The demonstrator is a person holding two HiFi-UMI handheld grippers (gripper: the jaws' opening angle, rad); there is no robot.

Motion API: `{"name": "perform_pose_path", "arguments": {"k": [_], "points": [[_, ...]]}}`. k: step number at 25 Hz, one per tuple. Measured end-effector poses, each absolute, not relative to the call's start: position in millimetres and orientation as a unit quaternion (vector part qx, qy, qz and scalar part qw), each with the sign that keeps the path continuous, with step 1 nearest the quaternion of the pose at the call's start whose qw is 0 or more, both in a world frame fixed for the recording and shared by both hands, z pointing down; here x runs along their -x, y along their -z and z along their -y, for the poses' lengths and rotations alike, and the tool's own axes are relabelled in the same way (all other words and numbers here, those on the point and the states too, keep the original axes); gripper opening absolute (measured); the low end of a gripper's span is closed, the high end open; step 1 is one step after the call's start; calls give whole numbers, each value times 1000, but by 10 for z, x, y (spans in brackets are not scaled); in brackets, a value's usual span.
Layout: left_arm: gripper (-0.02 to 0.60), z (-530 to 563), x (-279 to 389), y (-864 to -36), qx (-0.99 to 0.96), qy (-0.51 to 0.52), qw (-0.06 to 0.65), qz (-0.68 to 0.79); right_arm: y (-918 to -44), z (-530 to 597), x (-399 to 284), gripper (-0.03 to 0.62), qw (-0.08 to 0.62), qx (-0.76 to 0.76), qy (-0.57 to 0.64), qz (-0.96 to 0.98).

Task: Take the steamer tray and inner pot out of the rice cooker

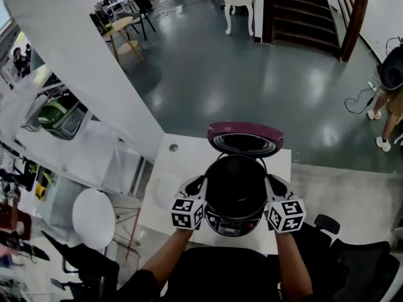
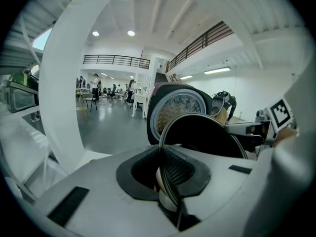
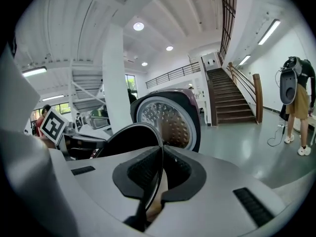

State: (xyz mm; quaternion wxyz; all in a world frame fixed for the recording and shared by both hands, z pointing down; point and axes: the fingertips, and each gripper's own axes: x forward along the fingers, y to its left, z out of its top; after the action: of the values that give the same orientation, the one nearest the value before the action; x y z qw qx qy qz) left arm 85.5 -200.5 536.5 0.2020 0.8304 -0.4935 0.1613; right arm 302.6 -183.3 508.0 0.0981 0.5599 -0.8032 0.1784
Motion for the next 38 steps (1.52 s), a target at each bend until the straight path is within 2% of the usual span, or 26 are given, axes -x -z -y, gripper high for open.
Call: {"name": "perform_pose_path", "arguments": {"k": [15, 30, 38], "points": [[26, 1855, -128, -5032, -817, -106, 213, 525, -4667, 1900, -2296, 18, 107, -527, -150, 829], [26, 1786, 1437, -4979, -787, -86, 219, 570, -4693, 2080, -727, 18, 110, -478, -156, 857], [26, 1726, 2252, -5159, -764, -81, 236, 596, -4882, 2152, 116, 18, 142, -450, -153, 868]]}}
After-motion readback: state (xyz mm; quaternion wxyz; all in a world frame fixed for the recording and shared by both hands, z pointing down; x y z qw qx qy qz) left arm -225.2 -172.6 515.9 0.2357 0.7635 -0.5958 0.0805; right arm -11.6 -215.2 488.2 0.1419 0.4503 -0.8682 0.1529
